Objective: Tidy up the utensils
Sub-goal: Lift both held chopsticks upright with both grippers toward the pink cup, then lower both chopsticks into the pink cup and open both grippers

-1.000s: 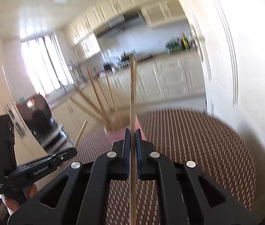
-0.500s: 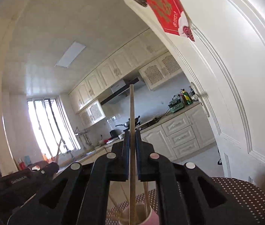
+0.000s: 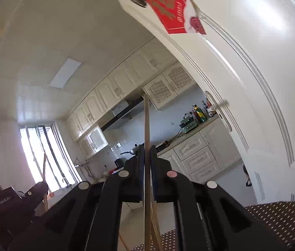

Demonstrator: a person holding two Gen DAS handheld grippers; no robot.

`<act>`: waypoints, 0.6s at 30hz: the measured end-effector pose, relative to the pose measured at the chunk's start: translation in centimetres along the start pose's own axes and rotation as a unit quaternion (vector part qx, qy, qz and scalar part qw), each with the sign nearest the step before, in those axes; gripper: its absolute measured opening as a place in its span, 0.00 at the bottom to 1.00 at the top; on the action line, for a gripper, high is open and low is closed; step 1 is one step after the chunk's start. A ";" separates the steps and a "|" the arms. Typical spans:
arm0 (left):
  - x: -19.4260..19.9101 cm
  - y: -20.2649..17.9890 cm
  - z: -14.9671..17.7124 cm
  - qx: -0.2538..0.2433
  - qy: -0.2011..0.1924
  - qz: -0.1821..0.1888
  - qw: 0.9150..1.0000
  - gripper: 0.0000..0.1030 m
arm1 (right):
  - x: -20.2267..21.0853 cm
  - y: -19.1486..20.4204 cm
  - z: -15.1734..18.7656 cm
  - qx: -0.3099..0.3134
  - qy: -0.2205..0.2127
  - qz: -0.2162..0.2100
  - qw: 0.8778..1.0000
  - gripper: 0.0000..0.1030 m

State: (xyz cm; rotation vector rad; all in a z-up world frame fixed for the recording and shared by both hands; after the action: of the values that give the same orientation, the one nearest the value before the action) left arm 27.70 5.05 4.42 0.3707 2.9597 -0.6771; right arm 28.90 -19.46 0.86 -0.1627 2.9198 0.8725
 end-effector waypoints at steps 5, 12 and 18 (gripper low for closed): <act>-0.9 0.4 1.2 -0.011 -0.003 -0.011 1.000 0.06 | -0.6 0.1 1.1 0.034 -0.011 0.004 0.999 0.04; -1.9 1.4 2.5 0.007 0.011 -0.009 1.000 0.06 | -0.6 0.5 1.8 0.036 -0.019 -0.002 0.999 0.04; -1.6 1.4 2.2 -0.010 -0.012 -0.016 1.000 0.06 | -0.4 1.3 2.6 0.058 -0.029 -0.005 0.998 0.04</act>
State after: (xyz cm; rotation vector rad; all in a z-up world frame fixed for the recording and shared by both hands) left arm 29.66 4.94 2.09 0.3134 2.9529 -0.6497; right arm 29.24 -16.92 -0.50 -0.1397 2.9027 0.6912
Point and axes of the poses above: each gripper's, at about its wrist camera, not at the fingertips, and x roughly against the way its jaws point, y to its left, z to its underside, the point moved 2 cm from there along -x, roughly the way its jaws point, and after that the axes turned 7 degrees about z, right-handed, at the moved point
